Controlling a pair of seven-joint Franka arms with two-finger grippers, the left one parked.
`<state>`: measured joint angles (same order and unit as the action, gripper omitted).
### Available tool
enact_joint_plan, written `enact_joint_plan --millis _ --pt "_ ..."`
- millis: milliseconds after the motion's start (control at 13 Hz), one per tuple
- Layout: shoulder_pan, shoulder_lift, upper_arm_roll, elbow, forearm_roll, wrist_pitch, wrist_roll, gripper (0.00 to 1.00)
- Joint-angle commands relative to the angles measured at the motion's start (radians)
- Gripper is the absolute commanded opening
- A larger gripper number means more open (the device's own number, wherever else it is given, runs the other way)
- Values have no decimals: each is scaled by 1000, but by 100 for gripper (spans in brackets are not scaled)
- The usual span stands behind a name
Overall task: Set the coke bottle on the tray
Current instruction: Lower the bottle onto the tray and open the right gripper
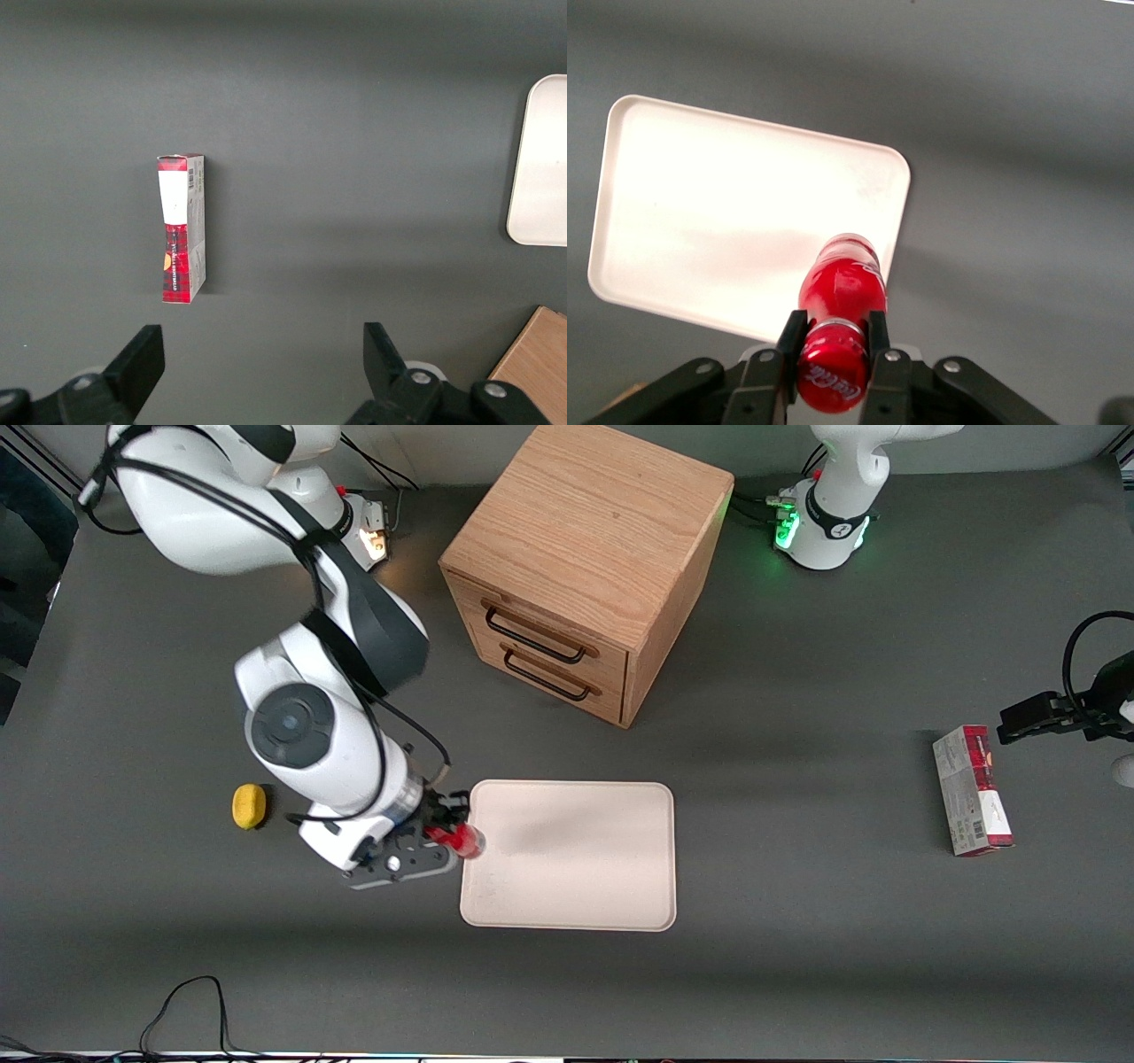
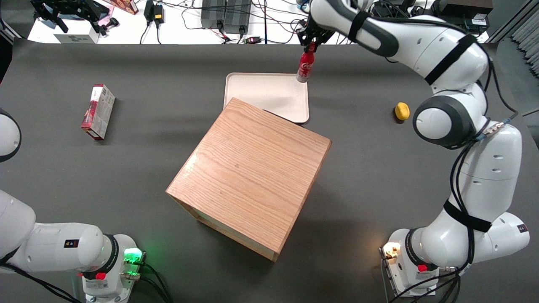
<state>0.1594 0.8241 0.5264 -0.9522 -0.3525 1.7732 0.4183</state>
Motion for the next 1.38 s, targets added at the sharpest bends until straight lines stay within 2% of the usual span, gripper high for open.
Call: enact_joint_plan --millis 0,462,692,769,846,923,1077,1231,1308 --pt "-15 35 21 -60 -80 144 16 1" --pt "-17 102 15 -65 -170 227 19 8" --pt "-17 125 15 -66 -177 265 51 16" --pt "-17 128 15 -66 -177 281 51 23" --pt "-17 133 14 -66 -178 290 51 36" --pt "-17 136 12 -68 -180 299 50 99" --pt "-18 133 14 -77 -232 319 57 100" --pt "-21 106 20 -74 -223 305 95 100" --pt "-21 74 20 -76 -198 283 103 100"
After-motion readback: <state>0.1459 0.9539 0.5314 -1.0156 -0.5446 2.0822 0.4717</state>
